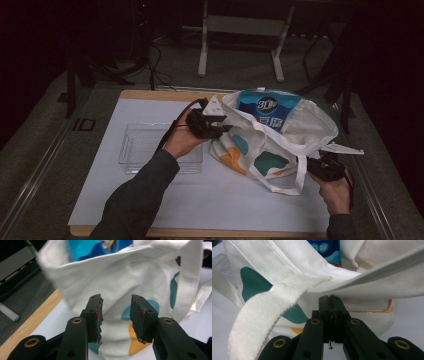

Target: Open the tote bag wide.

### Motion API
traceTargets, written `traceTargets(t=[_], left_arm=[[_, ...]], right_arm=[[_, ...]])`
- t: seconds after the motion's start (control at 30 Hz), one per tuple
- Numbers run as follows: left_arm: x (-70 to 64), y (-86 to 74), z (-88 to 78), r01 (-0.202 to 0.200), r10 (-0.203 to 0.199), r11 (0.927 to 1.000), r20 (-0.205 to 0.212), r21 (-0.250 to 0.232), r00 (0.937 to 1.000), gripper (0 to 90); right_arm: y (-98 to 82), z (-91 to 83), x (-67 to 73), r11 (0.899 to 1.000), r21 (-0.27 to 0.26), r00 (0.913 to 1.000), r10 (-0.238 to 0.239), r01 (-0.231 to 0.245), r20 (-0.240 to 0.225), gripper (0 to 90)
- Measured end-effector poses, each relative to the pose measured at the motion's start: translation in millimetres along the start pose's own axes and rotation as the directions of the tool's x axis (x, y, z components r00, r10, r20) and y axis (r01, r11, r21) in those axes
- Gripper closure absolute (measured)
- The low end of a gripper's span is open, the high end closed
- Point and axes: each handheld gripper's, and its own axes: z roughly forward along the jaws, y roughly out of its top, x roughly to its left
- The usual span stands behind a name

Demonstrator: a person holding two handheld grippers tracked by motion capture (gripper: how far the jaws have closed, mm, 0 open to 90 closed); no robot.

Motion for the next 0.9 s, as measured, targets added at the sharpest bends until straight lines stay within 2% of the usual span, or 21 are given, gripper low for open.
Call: traceTargets(t=[0.07,0.1,0.17,0.23,0.3,0.37,0.47,0.5,0.57,0.7,0.73,0.83,0.9], left_arm=[[-6.3,1.1,8.5,-0.053,0.054,0.9981,-0.027,0.029,0.9982,61.8],[-8.3,1.1,12.8,-0.067,0.069,0.997,-0.046,0.04,0.9966,61.9],[-10.2,0.7,19.7,-0.081,0.086,0.9952,-0.089,0.055,0.9923,60.9],[-9.8,0.8,24.2,-0.089,0.094,0.9945,-0.098,0.055,0.9907,58.8],[-10.9,1.7,28.4,-0.106,0.113,0.9924,-0.123,0.063,0.9859,58.7],[-11.7,2.8,32.4,-0.111,0.12,0.9912,-0.136,0.072,0.9835,61.6],[-14.9,3.8,35.3,-0.132,0.141,0.9879,-0.112,0.081,0.9836,83.5],[-15.8,4.1,35.2,-0.132,0.141,0.9879,-0.107,0.081,0.9843,87.9],[-13.8,4.1,32.3,-0.12,0.125,0.99,-0.079,0.075,0.989,89.6],[-5.3,0.8,23.7,-0.057,0.058,0.9975,-0.022,0.042,0.9981,89.8],[-3.8,0.1,21.7,-0.044,0.045,0.9984,-0.006,0.036,0.999,89.9],[-4.8,-4.0,17.6,-0.043,0.043,0.9985,0.006,0.034,0.9991,90.0],[-5.6,-8.2,14.5,-0.029,0.028,0.9993,0.024,0.024,0.9993,90.0]], right_arm=[[-0.2,0.2,0.3,1.0,0.001,1.0,0.001,-0.001,-0.001,88.9],[-0.4,0.1,0.2,1.0,0.0,1.0,0.002,-0.002,-0.002,88.9],[-0.9,-0.4,-0.7,1.0,-0.003,1.0,0.006,-0.006,-0.006,88.9],[-1.4,-1.3,-2.1,1.0,-0.007,0.9999,0.011,-0.011,-0.011,88.9],[-1.6,-1.6,-2.9,1.0,-0.01,0.9998,0.014,-0.014,-0.015,88.9],[-1.9,-1.3,-3.0,1.0,-0.012,0.9997,0.017,-0.017,-0.017,88.9],[-1.5,-0.8,-2.5,1.0,-0.012,0.9997,0.017,-0.017,-0.016,88.9],[-1.2,-1.1,-2.7,1.0,-0.012,0.9998,0.016,-0.016,-0.015,88.9],[-0.7,-2.1,-2.9,1.0,-0.01,0.9998,0.013,-0.013,-0.013,88.9],[-0.3,-6.1,-5.4,1.0,-0.022,0.9997,0.017,-0.018,-0.016,88.9],[-0.3,-7.6,-6.2,0.999,-0.029,0.9996,0.02,-0.02,-0.02,88.9],[-1.0,-12.3,-8.4,0.999,-0.042,0.9994,0.022,-0.023,-0.028,88.9],[-2.0,-15.0,-9.3,0.999,-0.044,0.9993,0.02,-0.022,-0.032,89.0]])
